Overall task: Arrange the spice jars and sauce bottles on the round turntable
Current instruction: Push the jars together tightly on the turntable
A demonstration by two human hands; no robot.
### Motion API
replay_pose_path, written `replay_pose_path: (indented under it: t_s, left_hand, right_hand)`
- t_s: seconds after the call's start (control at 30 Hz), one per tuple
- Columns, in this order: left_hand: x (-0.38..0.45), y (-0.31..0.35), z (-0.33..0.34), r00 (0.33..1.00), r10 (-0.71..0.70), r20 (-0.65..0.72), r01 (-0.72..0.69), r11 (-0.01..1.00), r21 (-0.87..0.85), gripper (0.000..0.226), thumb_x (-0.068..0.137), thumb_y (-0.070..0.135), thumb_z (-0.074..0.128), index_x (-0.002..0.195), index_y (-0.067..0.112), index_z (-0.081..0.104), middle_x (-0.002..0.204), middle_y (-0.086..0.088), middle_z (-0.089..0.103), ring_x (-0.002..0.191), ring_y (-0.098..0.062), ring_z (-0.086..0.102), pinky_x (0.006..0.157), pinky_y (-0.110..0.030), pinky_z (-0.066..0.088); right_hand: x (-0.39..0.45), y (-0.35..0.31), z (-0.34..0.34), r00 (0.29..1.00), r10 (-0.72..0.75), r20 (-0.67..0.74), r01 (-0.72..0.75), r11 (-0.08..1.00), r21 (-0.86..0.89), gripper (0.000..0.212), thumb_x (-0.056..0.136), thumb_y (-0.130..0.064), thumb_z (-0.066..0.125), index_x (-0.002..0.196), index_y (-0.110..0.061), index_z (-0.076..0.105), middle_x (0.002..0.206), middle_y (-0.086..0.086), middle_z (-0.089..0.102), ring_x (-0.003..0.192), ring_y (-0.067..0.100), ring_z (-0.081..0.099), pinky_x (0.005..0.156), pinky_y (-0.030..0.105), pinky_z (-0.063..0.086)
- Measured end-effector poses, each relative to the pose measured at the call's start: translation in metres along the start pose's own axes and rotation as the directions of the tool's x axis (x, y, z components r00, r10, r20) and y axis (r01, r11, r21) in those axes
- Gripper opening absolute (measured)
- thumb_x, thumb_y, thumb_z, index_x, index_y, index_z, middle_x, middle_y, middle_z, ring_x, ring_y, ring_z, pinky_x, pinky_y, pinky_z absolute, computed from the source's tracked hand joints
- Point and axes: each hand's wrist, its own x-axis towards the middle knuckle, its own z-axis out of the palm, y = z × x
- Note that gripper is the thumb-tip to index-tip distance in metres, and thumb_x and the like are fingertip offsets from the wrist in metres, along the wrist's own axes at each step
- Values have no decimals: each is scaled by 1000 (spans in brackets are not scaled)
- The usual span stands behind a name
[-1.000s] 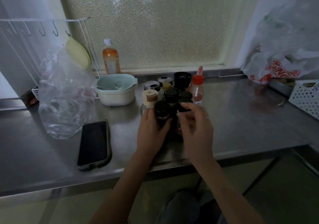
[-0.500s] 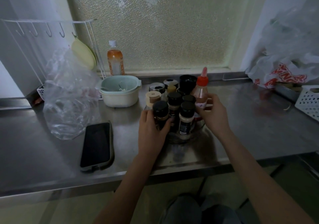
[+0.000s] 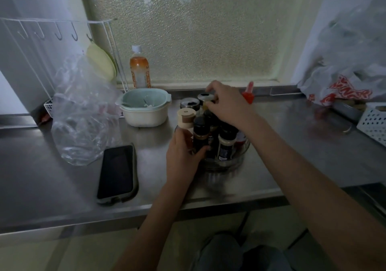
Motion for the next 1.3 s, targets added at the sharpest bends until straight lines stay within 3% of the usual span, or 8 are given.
replay_pose_path:
  t_s: [0.1, 0.3, 0.47, 0.57, 0.67, 1.0, 1.17, 1.3]
  left_hand:
    - [0, -1, -2, 999, -1, 53, 0, 1000, 16, 44, 70, 29, 78, 86, 20, 38, 72, 9, 47, 67, -11, 47, 53, -12, 32]
    - [-2, 2, -1, 995, 11, 104, -13, 1000, 14, 39, 76, 28, 73, 86, 23, 36, 65, 12, 45, 60, -8, 46, 51, -12, 33]
    - [-2, 1, 1, 994, 48, 96, -51, 998, 25, 35, 76, 28, 73, 81, 19, 40, 72, 4, 52, 65, -14, 48, 57, -22, 33]
    - [-1, 0, 1, 993, 62, 102, -67, 997, 44, 33, 78, 27, 71, 80, 19, 39, 72, 4, 51, 65, -13, 47, 58, -22, 31]
    - [-1, 2, 0, 992, 76, 105, -81, 996, 48, 29, 79, 28, 70, 81, 19, 43, 72, 6, 52, 65, -13, 49, 60, -25, 37]
    - [-5, 3, 3, 986, 140, 90, -148, 985, 91, 12, 87, 23, 59, 90, 13, 52, 72, -4, 67, 64, -23, 62, 56, -38, 50]
    - [-1, -6, 8, 985, 133, 114, -140, 988, 62, 33, 87, 5, 47, 117, 18, 55, 108, -11, 69, 94, -28, 64, 75, -36, 53]
    - [0, -3, 4, 983, 125, 133, -114, 990, -83, 46, 82, 2, 39, 123, 16, 52, 121, -11, 64, 111, -25, 59, 93, -34, 50]
  right_hand:
    - [20, -9, 10, 998, 44, 42, -38, 990, -135, 21, 87, -13, 56, 107, -6, 55, 107, 15, 62, 95, 28, 58, 80, 37, 47]
    - [38, -16, 16, 983, 114, 141, -87, 978, -190, 20, 79, -26, 67, 86, -8, 63, 89, 12, 65, 88, 31, 63, 80, 39, 52]
    - [18, -23, -10, 973, 91, -214, -73, 993, 91, 15, 81, -20, 65, 96, -16, 63, 92, -1, 59, 88, 15, 56, 74, 25, 36]
    - [0, -30, -48, 872, 60, -486, 84, 960, 268, 18, 81, -24, 65, 97, -15, 61, 87, -1, 64, 82, 14, 62, 76, 33, 52]
    - [-24, -33, -81, 817, 81, -570, 167, 914, 369, 22, 81, -27, 66, 99, -16, 60, 82, -2, 62, 76, 15, 65, 71, 35, 57]
    - [-81, -29, -66, 925, 116, -362, 107, 835, 540, 16, 85, -19, 67, 97, -14, 58, 73, 14, 65, 65, 26, 66, 58, 44, 59]
    - [-93, -21, -38, 932, 77, -354, 89, 899, 428, 18, 82, -21, 69, 96, -22, 56, 76, -17, 59, 73, -5, 61, 61, 15, 52]
    - [-95, -19, -18, 948, 90, -305, 40, 918, 395, 20, 82, -25, 69, 96, -28, 54, 86, -8, 62, 78, -5, 59, 64, 6, 45]
